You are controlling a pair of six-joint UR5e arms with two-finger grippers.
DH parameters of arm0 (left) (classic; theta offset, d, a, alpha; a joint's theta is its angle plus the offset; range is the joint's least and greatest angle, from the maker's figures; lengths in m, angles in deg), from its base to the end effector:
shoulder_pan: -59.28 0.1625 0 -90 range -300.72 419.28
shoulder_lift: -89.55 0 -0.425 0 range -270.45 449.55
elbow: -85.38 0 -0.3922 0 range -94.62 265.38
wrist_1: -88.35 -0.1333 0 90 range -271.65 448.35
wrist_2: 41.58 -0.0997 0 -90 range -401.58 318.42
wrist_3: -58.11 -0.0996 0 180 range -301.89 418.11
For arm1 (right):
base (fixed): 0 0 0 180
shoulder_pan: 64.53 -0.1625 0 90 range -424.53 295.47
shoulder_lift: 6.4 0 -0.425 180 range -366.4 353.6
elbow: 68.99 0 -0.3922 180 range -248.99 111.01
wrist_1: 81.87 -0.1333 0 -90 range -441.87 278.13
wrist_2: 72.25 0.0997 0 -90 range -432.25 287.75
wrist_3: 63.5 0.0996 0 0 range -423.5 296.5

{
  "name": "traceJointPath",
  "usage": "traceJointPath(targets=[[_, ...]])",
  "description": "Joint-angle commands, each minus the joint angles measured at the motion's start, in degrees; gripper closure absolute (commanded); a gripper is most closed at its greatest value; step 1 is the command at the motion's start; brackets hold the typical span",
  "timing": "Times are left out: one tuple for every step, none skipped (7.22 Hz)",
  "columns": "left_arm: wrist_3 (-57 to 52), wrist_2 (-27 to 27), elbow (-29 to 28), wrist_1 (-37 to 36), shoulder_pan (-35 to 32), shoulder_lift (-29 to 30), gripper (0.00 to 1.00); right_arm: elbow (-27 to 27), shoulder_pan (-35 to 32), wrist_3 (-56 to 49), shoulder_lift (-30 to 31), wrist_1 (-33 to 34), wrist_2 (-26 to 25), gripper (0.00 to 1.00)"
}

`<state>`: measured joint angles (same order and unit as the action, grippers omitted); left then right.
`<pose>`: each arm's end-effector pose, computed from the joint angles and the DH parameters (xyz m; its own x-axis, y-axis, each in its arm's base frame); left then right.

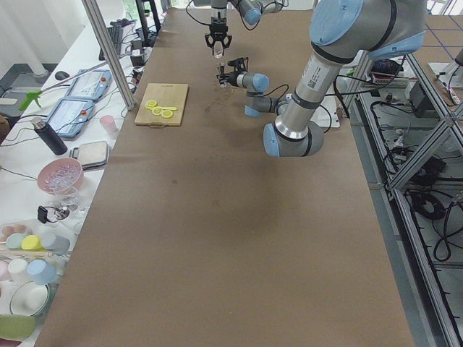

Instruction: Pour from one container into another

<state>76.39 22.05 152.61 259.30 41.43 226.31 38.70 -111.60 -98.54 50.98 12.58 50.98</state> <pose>0.6390 -0.3923 0.1749 0.5717 0.7097 -0.4118 0.4473 0.1512 0.8815 -0.3570 -0.4994 0.2051 0.0098 -0.9950 -0.0996 0.5862 -0.0749 0.8067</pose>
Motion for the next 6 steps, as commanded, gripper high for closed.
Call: traceJointPath(targets=[[0.0,0.0,0.0,0.0,0.0,0.0,1.0,0.0,0.1,0.1,-0.7,1.9,-0.1,1.0],[-0.1,0.0,0.0,0.0,0.0,0.0,1.0,0.0,0.1,0.1,-1.6,3.8,-0.1,1.0],[0.0,0.0,0.0,0.0,0.0,0.0,1.0,0.0,0.5,0.4,-2.1,4.5,-0.1,1.0],[-0.1,0.0,0.0,0.0,0.0,0.0,1.0,0.0,0.6,0.8,-3.0,6.2,-0.1,1.0],[-0.1,-0.1,0.0,0.0,0.0,0.0,1.0,0.1,0.7,0.9,-3.7,7.7,0.0,1.0],[0.0,0.0,0.0,0.0,0.0,0.0,1.0,0.1,0.8,1.1,-3.9,8.0,0.1,1.0]])
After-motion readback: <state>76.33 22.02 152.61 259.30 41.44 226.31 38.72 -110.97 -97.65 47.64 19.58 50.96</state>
